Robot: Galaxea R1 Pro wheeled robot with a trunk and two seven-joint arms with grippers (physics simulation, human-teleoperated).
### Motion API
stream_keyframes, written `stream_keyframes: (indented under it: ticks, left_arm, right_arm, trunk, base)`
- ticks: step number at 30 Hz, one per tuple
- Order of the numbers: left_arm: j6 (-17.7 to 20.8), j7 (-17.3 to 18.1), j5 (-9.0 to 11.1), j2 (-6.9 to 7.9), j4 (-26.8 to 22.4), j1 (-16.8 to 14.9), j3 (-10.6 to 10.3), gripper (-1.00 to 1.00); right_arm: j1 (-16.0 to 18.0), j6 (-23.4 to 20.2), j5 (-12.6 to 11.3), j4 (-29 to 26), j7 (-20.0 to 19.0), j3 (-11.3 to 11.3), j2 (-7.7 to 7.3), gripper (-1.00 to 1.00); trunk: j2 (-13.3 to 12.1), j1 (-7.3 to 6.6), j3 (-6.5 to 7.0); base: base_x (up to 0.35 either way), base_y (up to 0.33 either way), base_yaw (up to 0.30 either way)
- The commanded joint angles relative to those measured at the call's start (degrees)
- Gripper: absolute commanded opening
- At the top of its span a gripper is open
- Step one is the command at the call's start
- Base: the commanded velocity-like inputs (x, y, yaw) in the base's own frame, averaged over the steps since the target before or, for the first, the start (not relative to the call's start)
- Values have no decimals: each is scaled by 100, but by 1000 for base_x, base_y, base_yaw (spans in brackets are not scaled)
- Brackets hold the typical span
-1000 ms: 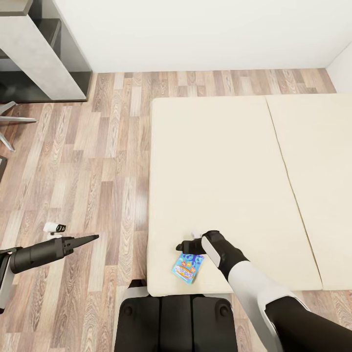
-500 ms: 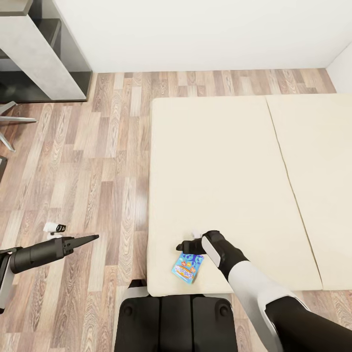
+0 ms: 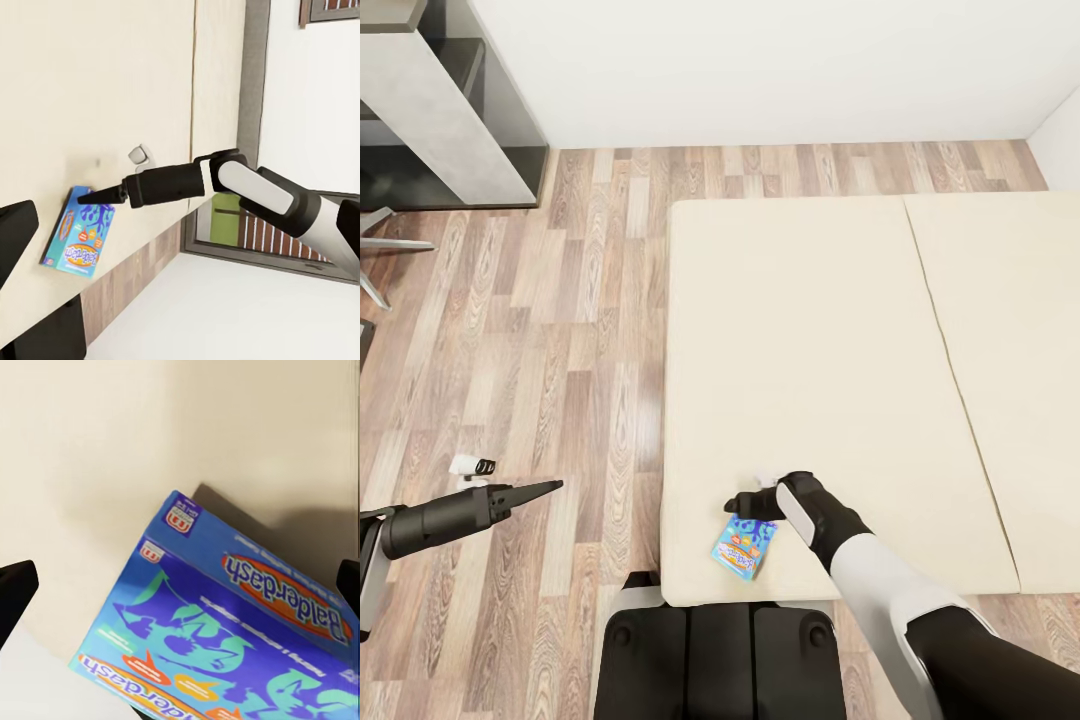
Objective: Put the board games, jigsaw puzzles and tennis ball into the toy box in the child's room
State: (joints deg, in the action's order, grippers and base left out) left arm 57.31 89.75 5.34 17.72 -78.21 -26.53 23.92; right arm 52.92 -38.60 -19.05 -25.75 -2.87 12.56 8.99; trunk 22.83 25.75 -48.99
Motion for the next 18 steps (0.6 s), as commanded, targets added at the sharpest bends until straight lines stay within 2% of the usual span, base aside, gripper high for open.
stream_keyframes:
  ticks: [1,7,12,18]
  left_arm:
    - [61,25,-7,-1,-1,-1,0,100]
    - [61,25,-7,-4,-1,-1,-1,100]
    - [56,25,-7,-5,-1,-1,-1,100]
    - [53,25,-7,-5,-1,-1,-1,100]
  right_arm:
    - [1,-24,17,-10,-23,7,-12,100]
    - [-1,-13,6,-16,-25,-15,-79,100]
    - [-1,-6,-33,-25,-64,-28,-277,100]
    - [-1,-7,-58,-26,-85,-33,-389,100]
  trunk:
    - [9,3,-6]
    - [9,3,-6]
    - [9,3,-6]
    - [9,3,-6]
  base:
    - [0,0,0]
    - [0,0,0]
    - [0,0,0]
    - [0,0,0]
